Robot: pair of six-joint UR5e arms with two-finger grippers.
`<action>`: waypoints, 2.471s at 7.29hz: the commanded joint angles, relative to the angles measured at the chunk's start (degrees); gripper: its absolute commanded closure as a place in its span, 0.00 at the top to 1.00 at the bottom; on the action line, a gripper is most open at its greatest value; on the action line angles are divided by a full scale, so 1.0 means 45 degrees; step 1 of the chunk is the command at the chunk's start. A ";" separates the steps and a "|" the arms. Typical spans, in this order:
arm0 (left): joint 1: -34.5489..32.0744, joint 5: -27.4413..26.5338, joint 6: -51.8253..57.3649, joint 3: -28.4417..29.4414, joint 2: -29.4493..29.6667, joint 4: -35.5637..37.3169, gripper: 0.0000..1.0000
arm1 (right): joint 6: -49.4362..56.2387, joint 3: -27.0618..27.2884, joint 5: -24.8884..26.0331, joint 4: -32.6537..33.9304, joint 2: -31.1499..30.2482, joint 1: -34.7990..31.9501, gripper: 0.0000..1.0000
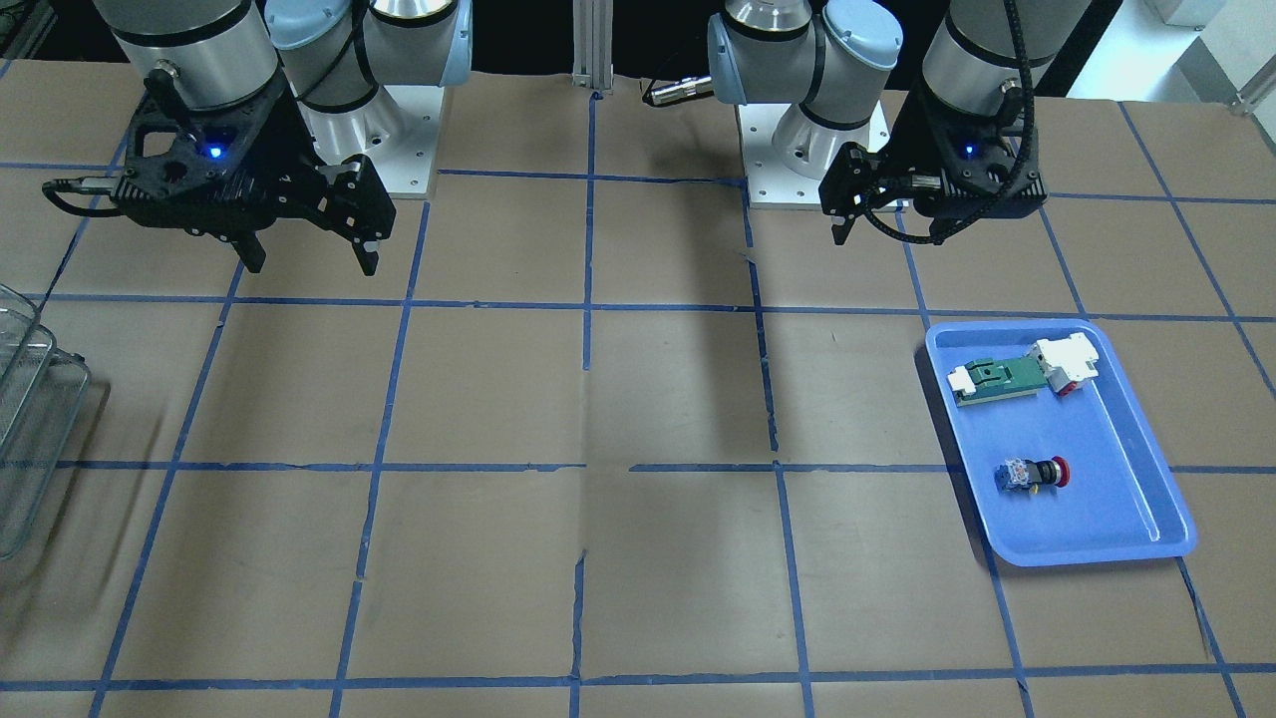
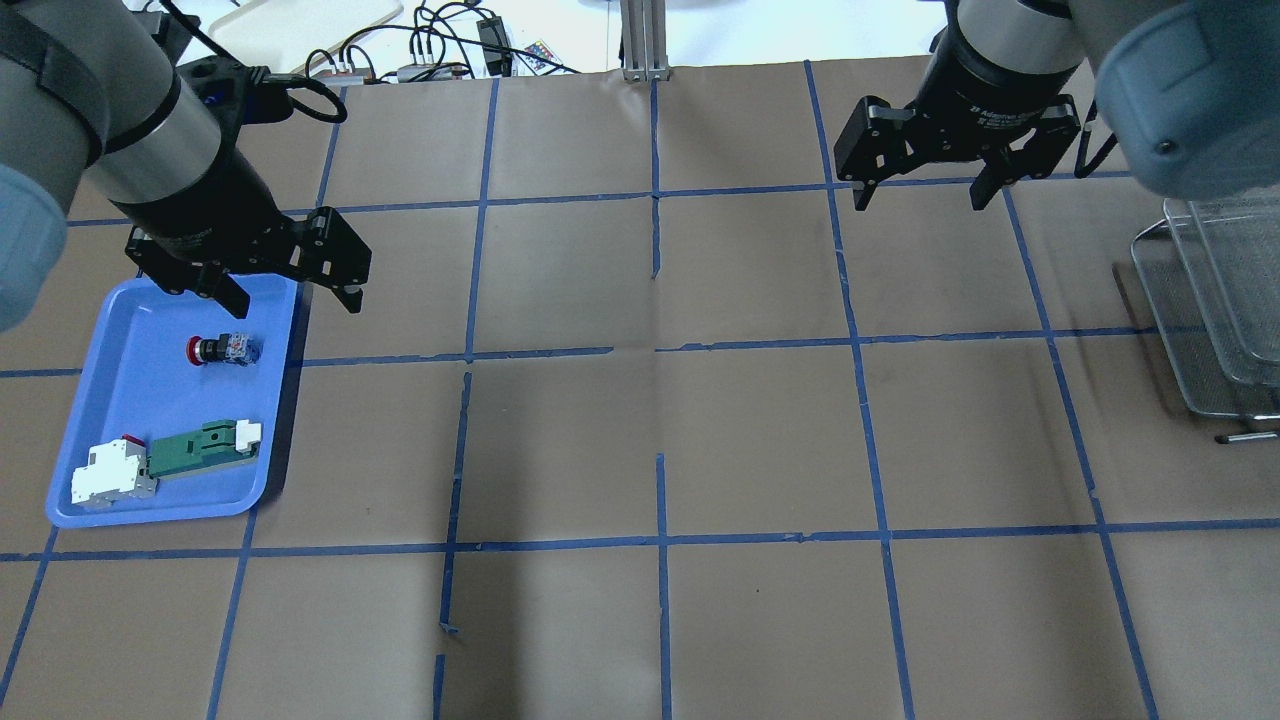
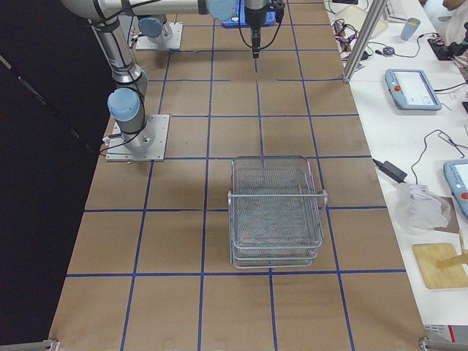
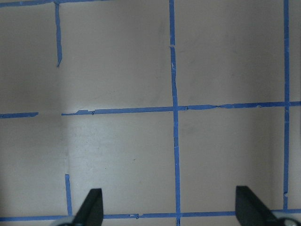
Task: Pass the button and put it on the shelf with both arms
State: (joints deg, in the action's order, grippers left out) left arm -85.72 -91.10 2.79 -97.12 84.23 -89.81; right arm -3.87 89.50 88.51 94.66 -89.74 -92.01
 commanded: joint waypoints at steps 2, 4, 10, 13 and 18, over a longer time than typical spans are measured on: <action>0.1074 -0.0105 -0.0189 0.0000 0.0246 0.0172 1.00 | 0.0000 0.0033 0.0000 0.0000 0.0000 -0.0003 1.00; 0.3256 -0.0106 -0.0230 -0.0078 0.0831 0.1692 1.00 | 0.0000 0.0033 0.0000 0.0000 0.0000 -0.0003 1.00; 0.7229 0.0708 -0.4288 0.0115 0.3425 0.3884 1.00 | 0.0000 0.0052 -0.0020 -0.0020 0.0000 -0.0003 1.00; 0.7721 0.2738 -0.8335 0.0331 0.4950 0.3903 1.00 | 0.0000 0.0052 0.0000 0.0000 0.0000 -0.0003 1.00; 0.8636 0.5900 -0.9331 0.1190 0.7548 0.4001 1.00 | 0.0000 0.0052 0.0000 0.0000 0.0000 -0.0003 1.00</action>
State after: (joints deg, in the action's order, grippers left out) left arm -48.01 -68.55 -38.21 -92.50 115.42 -71.88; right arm -3.87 89.74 88.54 94.66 -89.73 -92.02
